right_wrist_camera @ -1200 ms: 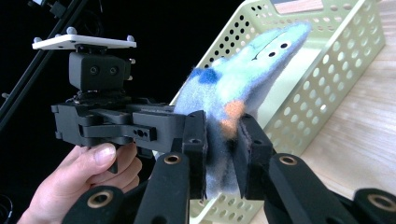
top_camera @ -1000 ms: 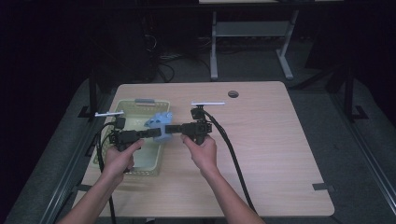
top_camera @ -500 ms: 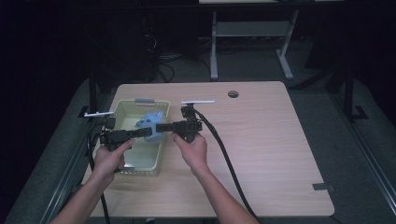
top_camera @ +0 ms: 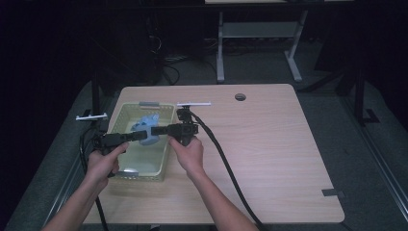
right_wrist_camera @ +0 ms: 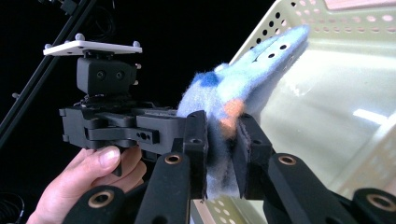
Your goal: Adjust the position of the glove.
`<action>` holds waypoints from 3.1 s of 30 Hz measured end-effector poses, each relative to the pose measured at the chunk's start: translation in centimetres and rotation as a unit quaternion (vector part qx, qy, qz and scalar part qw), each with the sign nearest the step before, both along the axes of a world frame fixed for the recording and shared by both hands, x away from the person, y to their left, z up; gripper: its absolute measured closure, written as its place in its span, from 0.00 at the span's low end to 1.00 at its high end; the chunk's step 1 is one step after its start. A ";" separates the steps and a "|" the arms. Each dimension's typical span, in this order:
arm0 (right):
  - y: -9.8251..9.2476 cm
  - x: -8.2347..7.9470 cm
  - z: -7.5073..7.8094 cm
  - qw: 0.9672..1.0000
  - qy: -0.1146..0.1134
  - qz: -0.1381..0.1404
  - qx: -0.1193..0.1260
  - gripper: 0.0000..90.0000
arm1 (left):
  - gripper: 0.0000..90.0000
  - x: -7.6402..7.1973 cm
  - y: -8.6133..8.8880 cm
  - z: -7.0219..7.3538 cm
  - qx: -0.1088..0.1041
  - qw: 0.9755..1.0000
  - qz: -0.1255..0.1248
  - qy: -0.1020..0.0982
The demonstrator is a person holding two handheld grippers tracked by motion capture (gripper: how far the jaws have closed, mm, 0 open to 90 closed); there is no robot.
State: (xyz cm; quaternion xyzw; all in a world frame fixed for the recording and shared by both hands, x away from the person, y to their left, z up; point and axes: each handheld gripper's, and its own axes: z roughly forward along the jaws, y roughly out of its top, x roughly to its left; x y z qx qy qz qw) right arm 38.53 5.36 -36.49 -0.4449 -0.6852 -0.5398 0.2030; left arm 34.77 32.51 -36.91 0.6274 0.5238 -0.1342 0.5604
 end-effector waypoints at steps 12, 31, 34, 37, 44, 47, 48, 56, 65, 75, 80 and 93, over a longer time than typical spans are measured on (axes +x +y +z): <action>2.0 0.4 -0.2 1.000 0.002 0.008 0.001 0.85 | 0.76 0.0 1.9 -0.1 0.003 1.000 0.005 0.005; 3.5 0.6 -1.4 1.000 0.009 0.013 -0.005 0.85 | 0.75 0.1 3.1 -1.3 0.008 1.000 0.004 0.023; 3.6 0.6 -1.6 1.000 0.010 0.014 -0.008 0.85 | 0.75 0.0 3.2 -1.5 0.007 1.000 0.006 0.027; 3.8 0.6 -1.8 1.000 0.014 0.015 -0.009 0.85 | 0.75 0.1 3.4 -1.7 0.009 0.999 0.006 0.031; 4.4 0.8 -2.5 1.000 0.022 0.016 -0.005 0.86 | 0.75 0.1 4.0 -2.1 0.010 0.999 0.008 0.035; 4.7 0.8 -2.8 1.000 0.022 0.017 -0.005 0.86 | 0.75 0.2 4.3 -2.5 0.010 0.999 0.006 0.038; 4.8 0.8 -2.9 1.000 0.023 0.018 -0.007 0.86 | 0.75 0.2 4.4 -2.7 0.010 0.999 0.006 0.039; 5.5 0.9 -3.8 0.999 0.029 0.022 -0.016 0.86 | 0.75 0.5 4.8 -3.2 0.030 0.998 -0.001 0.049; 5.7 1.0 -4.2 0.999 0.032 0.022 -0.025 0.86 | 0.78 0.8 4.9 -3.6 0.037 0.998 -0.008 0.052; 5.9 1.2 -4.9 0.998 0.032 0.024 -0.054 0.86 | 0.80 1.3 4.6 -4.2 0.056 0.996 -0.013 0.073; 5.9 1.2 -5.0 0.998 0.030 0.020 -0.060 0.85 | 0.81 1.4 4.5 -4.4 0.056 0.996 -0.015 0.071; 5.9 1.1 -5.1 0.997 0.025 0.015 -0.077 0.83 | 0.81 1.6 4.3 -4.6 0.069 0.995 -0.024 0.073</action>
